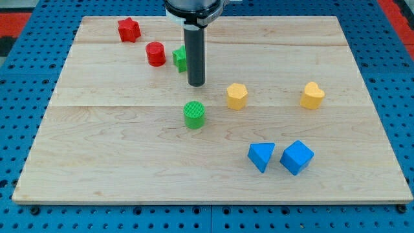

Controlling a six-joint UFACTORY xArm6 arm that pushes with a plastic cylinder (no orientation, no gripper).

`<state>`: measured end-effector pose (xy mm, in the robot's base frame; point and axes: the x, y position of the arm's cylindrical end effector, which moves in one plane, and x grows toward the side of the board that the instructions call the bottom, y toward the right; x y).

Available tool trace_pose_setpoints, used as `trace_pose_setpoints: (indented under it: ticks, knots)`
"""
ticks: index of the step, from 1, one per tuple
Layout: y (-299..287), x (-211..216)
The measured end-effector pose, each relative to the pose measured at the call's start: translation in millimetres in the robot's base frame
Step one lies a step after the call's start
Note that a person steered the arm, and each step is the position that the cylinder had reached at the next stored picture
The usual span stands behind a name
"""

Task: Drag the yellow hexagon slightly to the bottom

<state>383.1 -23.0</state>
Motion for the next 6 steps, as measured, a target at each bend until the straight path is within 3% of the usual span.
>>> trace_pose_setpoints:
  ticks: [3,6]
  knots:
    - [48,-11]
    - [44,0]
